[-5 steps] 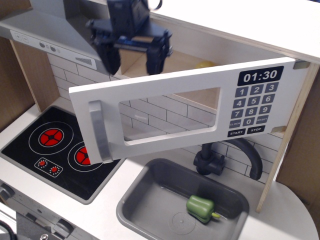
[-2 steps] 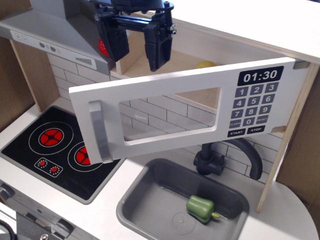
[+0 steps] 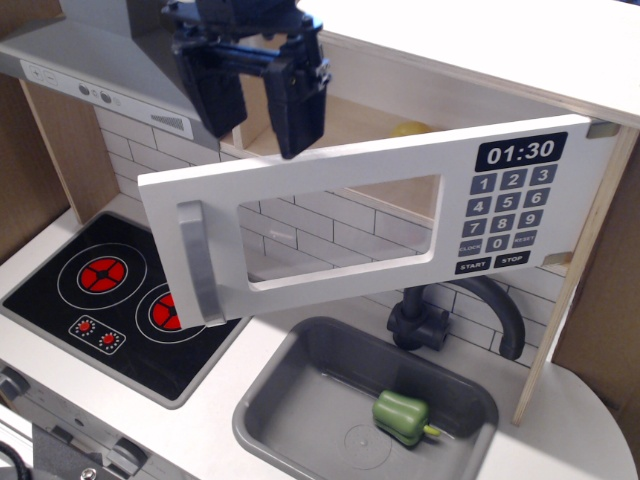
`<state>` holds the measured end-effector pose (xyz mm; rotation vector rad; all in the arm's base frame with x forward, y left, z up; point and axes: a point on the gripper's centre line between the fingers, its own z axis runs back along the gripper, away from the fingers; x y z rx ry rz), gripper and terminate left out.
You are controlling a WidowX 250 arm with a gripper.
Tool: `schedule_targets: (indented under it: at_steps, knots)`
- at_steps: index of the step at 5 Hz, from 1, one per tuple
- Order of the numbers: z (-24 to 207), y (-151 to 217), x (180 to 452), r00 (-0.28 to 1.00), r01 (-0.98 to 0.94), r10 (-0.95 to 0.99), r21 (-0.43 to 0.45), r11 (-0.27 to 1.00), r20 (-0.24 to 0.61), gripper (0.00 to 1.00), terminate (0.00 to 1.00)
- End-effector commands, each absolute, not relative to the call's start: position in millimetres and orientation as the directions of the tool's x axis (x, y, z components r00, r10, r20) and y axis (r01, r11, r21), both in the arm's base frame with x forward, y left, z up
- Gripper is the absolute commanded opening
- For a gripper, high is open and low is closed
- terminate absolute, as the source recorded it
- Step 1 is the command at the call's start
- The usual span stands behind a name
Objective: Close microwave
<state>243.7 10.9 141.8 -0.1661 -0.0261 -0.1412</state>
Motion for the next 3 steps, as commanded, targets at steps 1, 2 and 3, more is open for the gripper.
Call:
schedule_targets:
  at_steps: [1, 2, 3]
  knots:
    - [139, 24, 255, 0.984, 0.093, -0.086, -0.038, 0.995, 0.154, 1.0, 0.0]
    - [140, 27, 265, 0.988, 0.045, -0.041, -0.018, 0.999, 0.149, 1.0, 0.0]
    - [154, 26, 271, 0.988, 0.007, -0.002, -0.03, 1.0, 0.155, 1.0, 0.0]
